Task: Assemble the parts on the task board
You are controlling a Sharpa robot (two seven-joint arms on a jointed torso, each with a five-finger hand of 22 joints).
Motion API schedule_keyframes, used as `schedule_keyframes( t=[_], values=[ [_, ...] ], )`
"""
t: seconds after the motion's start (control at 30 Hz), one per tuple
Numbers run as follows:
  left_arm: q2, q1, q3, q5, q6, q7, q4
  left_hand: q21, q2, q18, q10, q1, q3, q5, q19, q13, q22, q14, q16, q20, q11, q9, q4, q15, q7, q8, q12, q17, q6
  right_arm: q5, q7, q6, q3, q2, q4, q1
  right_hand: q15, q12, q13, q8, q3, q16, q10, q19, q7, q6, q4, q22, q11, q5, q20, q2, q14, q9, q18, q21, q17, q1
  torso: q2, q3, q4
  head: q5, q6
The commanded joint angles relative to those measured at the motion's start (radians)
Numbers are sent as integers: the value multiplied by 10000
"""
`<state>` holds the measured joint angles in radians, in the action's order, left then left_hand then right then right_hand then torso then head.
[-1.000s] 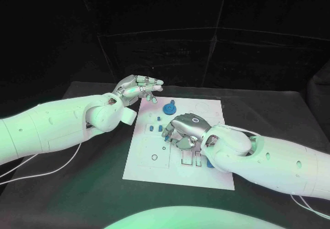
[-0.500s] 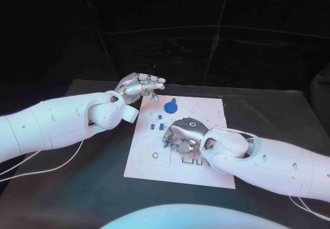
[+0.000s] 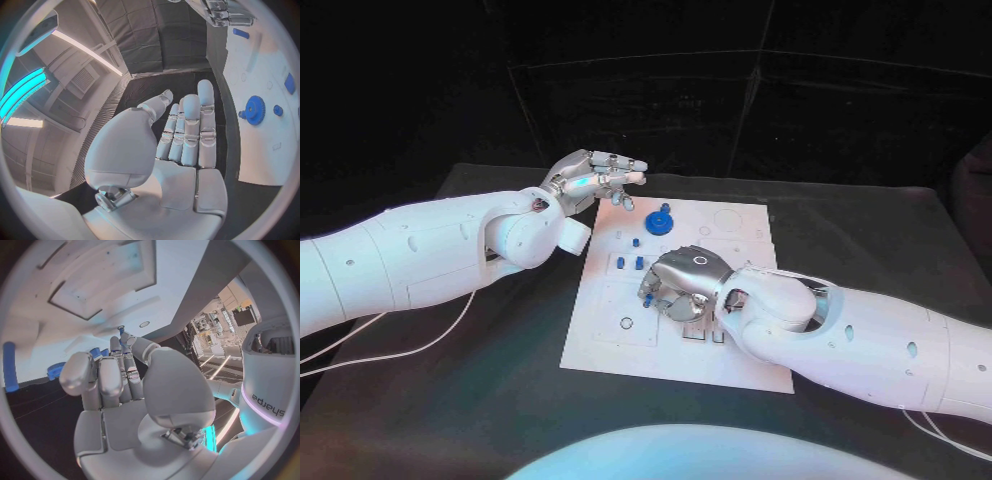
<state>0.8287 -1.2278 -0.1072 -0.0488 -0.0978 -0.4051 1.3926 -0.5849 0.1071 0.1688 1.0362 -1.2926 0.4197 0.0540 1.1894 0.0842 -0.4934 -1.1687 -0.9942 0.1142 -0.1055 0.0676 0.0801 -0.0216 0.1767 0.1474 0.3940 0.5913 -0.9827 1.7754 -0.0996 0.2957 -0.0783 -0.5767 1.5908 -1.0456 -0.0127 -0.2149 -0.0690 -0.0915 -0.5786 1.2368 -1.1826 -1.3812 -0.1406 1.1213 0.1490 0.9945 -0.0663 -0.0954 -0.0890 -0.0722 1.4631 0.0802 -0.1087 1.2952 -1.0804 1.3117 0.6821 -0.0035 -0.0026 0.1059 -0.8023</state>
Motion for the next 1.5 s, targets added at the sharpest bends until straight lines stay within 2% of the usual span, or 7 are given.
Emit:
schedule_keyframes(
  t=[0.03,0.47,0.7,0.93,1.07,1.17,1.5],
  values=[
    [0,-16,4,27,135,-24,7,63,-21,127,-69,-54,-65,-35,-9,-9,10,59,36,17,14,-12,-17,20,8,-28,-2,-11,52,221,-100,22,2,29,-36,-4,-51,68,7,16,-47,17,-20,1,-36,23,-29,-10,-34,5,47,-3,290,11,66,-37,6,-90,5,0,2,14,-10],
    [17,-16,4,27,165,16,21,63,-21,127,-69,-54,-65,-35,-9,-9,10,59,36,17,14,-12,-17,20,8,-28,-2,-11,52,379,-218,-452,-18,178,-148,6,-52,73,8,19,-47,-8,-19,11,-34,22,-31,-36,-34,16,45,2,282,10,62,-50,45,-93,0,-2,-5,6,-49],
    [14,-18,4,26,195,55,16,78,-31,125,-86,-48,-90,-36,-9,-7,21,70,34,24,6,-9,-22,11,15,-32,7,-27,63,401,-222,-545,-234,187,-107,7,-51,77,8,22,-44,-7,-16,12,-35,20,-33,-36,-35,23,44,0,281,10,62,-50,43,-98,-2,-4,-2,-18,-66],
    [14,-18,4,26,212,86,-5,78,-31,125,-86,-48,-90,-36,-9,-7,21,70,34,24,6,-9,-22,11,15,-32,7,-27,63,420,-233,-497,-290,194,-108,7,-46,98,10,38,-11,-33,-2,30,-38,5,-43,-67,-41,52,40,-27,268,7,57,-67,86,-138,-1,-1,-4,-7,-82],
    [15,-18,4,26,214,107,-12,78,-31,125,-86,-48,-90,-36,-9,-7,21,70,34,24,6,-9,-22,11,15,-32,7,-27,63,415,-282,-313,-298,189,-129,7,66,385,69,272,65,-229,440,259,-185,-417,-115,-585,-180,26,-8,-172,169,-91,-25,-354,343,-331,-10,-2,-5,-10,-71],
    [17,-18,4,26,231,139,-15,86,-30,125,-96,-42,-105,-36,-10,-7,27,76,32,28,2,-9,-25,7,19,-34,11,-33,69,381,-361,43,-303,172,-151,7,342,827,73,319,256,-911,1404,847,-553,-1480,-215,-1950,-555,-1,-226,-518,-120,-184,-230,-1153,1227,-603,-12,0,0,-7,-68],
    [13,-18,3,26,296,214,-43,96,-23,124,-114,-32,-127,-35,-12,-7,34,84,30,33,-4,-9,-28,1,24,-39,13,-41,82,168,-197,1272,-305,-133,91,7,415,649,3,238,677,-1495,1946,1115,-608,-1886,-321,-2768,-635,-94,-364,-539,-304,-120,-381,-1732,1990,-512,-14,4,-14,-46,-15]
  ],
)
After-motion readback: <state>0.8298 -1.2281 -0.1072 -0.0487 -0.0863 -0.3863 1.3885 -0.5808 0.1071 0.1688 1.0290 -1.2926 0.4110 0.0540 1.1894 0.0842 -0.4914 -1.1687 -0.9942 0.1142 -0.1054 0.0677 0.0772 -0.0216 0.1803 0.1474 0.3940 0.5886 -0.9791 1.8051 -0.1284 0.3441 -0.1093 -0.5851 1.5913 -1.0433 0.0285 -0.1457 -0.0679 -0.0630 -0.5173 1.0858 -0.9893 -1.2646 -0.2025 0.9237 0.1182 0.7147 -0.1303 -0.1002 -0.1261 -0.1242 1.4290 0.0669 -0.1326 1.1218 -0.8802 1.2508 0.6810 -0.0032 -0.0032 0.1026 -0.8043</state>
